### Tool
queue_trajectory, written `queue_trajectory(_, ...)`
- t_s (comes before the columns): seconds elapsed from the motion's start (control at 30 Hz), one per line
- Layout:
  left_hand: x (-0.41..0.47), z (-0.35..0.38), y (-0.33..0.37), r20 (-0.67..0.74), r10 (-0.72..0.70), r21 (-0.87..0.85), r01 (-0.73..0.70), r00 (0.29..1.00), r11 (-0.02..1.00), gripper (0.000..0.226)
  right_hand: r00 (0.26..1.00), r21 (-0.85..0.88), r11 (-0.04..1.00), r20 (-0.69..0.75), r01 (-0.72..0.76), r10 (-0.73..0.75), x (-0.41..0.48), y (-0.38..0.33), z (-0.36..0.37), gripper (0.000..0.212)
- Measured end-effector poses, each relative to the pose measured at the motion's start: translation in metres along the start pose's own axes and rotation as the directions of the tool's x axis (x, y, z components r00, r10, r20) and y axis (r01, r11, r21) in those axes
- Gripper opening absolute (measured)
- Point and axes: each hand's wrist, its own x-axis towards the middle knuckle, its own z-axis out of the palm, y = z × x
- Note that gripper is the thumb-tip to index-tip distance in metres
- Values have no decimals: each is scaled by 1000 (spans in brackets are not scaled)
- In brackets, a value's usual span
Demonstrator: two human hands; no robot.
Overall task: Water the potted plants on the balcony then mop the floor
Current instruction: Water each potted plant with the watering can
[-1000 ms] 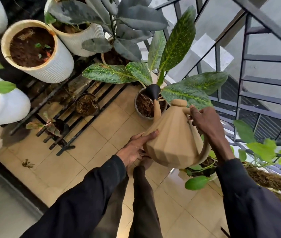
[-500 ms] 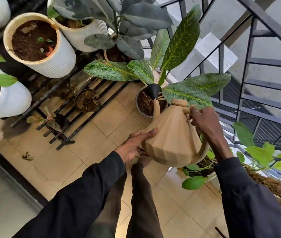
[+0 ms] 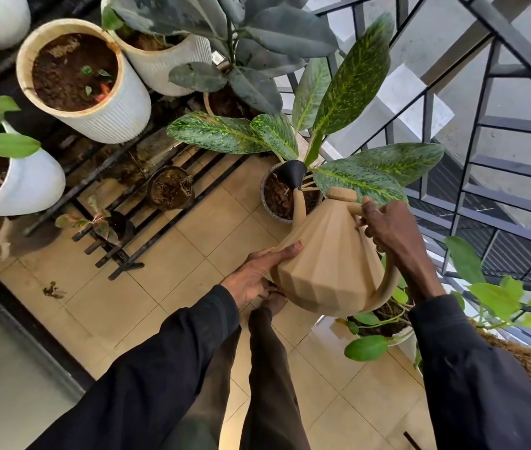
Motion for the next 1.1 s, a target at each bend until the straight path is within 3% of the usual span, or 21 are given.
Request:
queue_trajectory(0.1,-6,1,3,24,13,33,-14,1000,999,69,1000,3,1000,11,-13,13,-1,-3,0,62)
queue_trajectory(0.13,-6,1,3,24,10,40,-11,1000,999,64,1000,5,1000,15,-15,15,-2,-4,0,61)
queue_trajectory(0.27,-5,1,3,13,-1,58,0,1000,998,76,1000,13,1000,17,4,-4,-7,-6,-2,60)
queue_trajectory(0.47,-4,0,2,11,-12,51,11,1000,999,65,1000,1,1000,27,-4,4,-8,-7,-4,59)
queue_trajectory(0.77,-4,-3,-3,32,-20,26,19,999,999,74,999,5,1000,24,-29,29,-5,-1,4,62)
queue_trajectory(0.97,0,-2,-6,24,-59,9,59,998,998,49,999,-4,1000,17,-28,28,-4,3,4,63)
queue_trajectory(1.1,1,-1,-6,15,-64,12,64,998,998,46,1000,-18,1000,12,-8,8,-6,5,2,62)
